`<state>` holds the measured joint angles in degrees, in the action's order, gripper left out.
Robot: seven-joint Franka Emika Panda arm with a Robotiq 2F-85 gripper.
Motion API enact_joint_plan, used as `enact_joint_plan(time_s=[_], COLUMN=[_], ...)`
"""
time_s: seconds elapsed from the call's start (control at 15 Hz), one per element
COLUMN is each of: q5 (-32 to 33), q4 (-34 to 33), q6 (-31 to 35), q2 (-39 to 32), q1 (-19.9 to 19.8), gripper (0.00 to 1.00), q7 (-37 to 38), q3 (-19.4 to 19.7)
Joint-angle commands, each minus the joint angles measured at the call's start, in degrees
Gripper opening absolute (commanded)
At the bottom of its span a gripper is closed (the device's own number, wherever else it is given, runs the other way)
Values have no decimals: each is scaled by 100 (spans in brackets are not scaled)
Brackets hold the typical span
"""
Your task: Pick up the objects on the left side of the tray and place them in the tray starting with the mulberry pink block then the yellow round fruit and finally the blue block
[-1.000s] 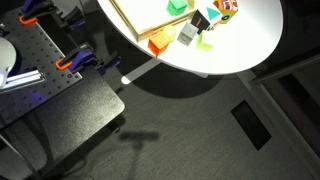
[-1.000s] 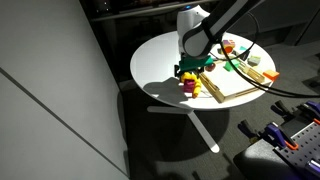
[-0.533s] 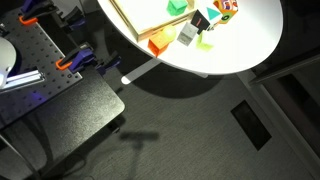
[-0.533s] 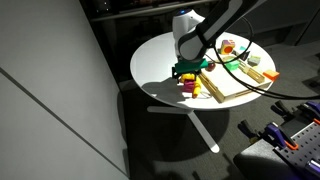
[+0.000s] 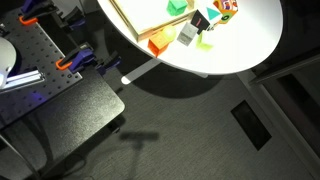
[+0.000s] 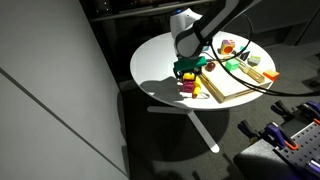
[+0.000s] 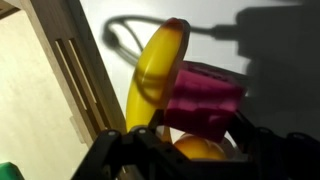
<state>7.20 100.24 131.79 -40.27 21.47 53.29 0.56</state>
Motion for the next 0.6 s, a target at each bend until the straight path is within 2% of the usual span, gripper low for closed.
enact_joint_plan(time_s=[0.0, 0.27, 0.4, 0.53], q5=[-37, -27, -25, -28], q4=[-208, -208, -190, -161], q6=[-303, -441, -452, -477], q2=[-33, 89, 150, 198], q1=[43, 44, 32, 12], gripper=[37, 5, 0, 3], q7=[93, 52, 38, 23], q3=[-5, -41, -52, -48])
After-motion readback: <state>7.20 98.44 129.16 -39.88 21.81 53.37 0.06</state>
